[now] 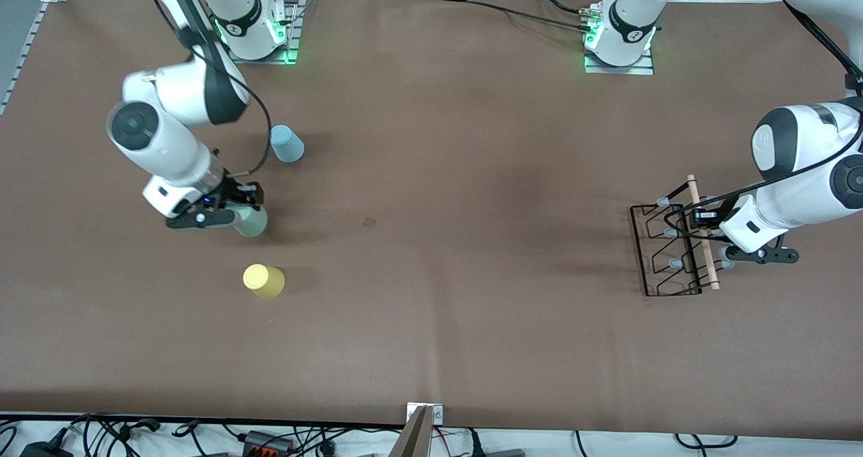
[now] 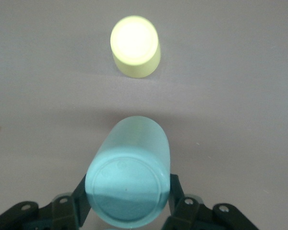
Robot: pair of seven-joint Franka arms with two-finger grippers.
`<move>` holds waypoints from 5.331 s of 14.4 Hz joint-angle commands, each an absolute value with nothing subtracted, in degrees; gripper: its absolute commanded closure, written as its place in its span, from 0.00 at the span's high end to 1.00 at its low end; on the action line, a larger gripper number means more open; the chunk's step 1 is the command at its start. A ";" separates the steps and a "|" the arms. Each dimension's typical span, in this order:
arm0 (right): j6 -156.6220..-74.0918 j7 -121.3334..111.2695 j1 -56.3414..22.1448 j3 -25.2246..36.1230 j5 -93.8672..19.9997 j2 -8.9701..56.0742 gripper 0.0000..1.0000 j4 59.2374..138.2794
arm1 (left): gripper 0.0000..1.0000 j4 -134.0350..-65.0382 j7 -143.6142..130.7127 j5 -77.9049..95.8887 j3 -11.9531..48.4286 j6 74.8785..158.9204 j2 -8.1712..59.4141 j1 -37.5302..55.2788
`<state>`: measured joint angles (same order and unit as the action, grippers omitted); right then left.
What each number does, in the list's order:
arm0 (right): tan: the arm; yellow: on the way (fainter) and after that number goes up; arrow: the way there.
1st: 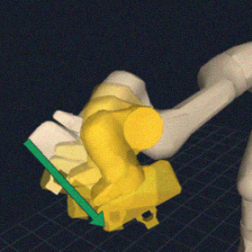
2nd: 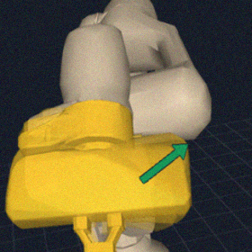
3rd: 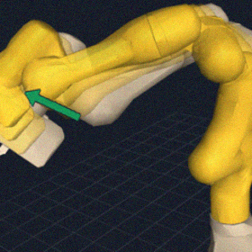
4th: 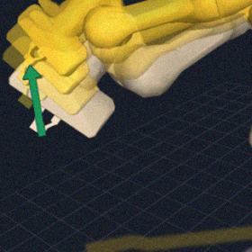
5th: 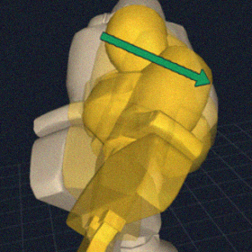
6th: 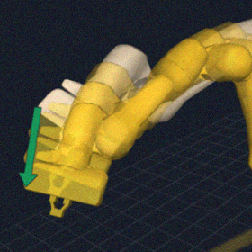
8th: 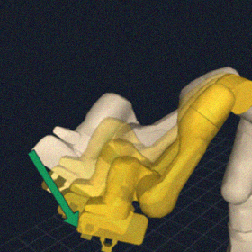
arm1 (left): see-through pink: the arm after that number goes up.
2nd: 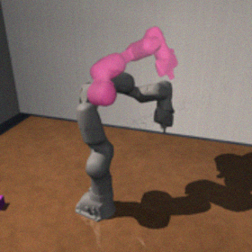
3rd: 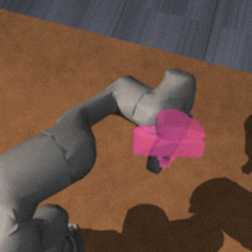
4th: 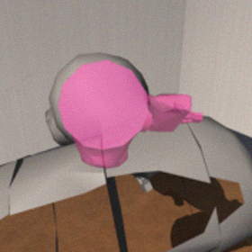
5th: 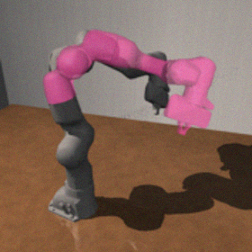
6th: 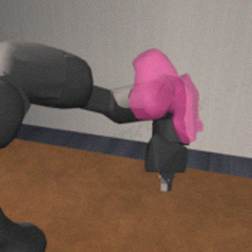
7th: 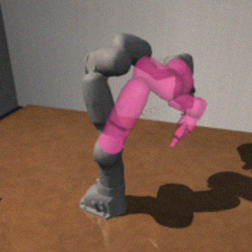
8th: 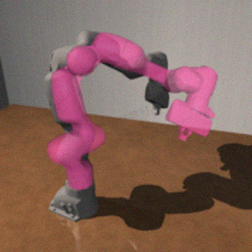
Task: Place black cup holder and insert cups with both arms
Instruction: 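Grasp the teal cup with the right gripper while the left gripper grasps the rack, then carry the black rack with the left gripper to the table middle, then release the rack and withdraw the left gripper, then carry the teal cup with the right gripper onto a rack peg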
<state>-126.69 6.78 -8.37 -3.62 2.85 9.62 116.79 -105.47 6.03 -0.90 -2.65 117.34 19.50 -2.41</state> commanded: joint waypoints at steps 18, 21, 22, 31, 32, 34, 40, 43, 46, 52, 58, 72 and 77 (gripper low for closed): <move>-109.69 7.38 -8.09 -5.10 2.72 2.37 0.00 110.65 | 0.01 -97.56 -33.70 -1.76 24.44 113.27 19.85 10.25; -109.60 7.38 -8.09 -5.10 2.72 2.37 0.00 110.74 | 0.01 -97.12 -41.03 -1.76 24.43 120.56 23.11 16.07; -109.43 7.38 -8.09 -5.10 2.64 2.37 0.00 110.74 | 0.01 -95.64 -42.26 -1.67 24.52 121.37 24.42 16.78; -108.72 7.03 -8.09 -5.10 2.72 2.37 0.00 110.74 | 0.05 -93.60 -44.56 -1.85 24.52 125.16 29.18 19.86; -108.46 7.03 -8.09 -5.10 2.72 2.37 0.00 110.74 | 0.09 -93.69 -44.56 -1.85 24.52 125.16 29.27 19.86; -107.93 7.47 -8.09 -5.10 2.64 2.37 0.00 110.65 | 0.12 -93.78 -43.86 -1.85 24.43 125.16 29.88 19.60; -107.75 7.64 -8.09 -5.18 1.77 2.37 0.00 110.74 | 1.00 -93.34 -43.16 -4.39 24.34 118.95 25.06 15.14; -107.40 7.82 -8.09 -5.19 -0.17 2.37 0.00 110.74 | 1.00 -90.80 -35.88 -4.31 24.43 110.69 19.97 9.59; -107.32 8.70 -8.09 -5.10 -1.05 2.37 0.00 110.74 | 1.00 -83.35 -28.95 -4.39 24.08 100.76 19.07 3.72; -107.40 18.07 -12.03 -5.54 -3.60 2.37 0.00 110.66 | 1.00 -78.66 -9.51 -4.39 23.99 93.27 18.90 -7.46; -108.19 44.69 -26.78 -5.63 -5.71 5.61 0.00 104.87 | 1.00 -78.13 3.84 -3.96 23.64 91.49 18.98 -15.37; -124.00 68.47 -41.74 -5.71 -3.34 19.59 0.00 99.23 | 1.00 -96.76 7.91 -3.60 -2.29 96.96 0.53 1.50; -127.79 68.47 -43.15 -5.71 -2.20 23.28 0.01 99.23 | 1.00 -95.89 7.82 -1.14 -2.20 94.22 1.14 1.49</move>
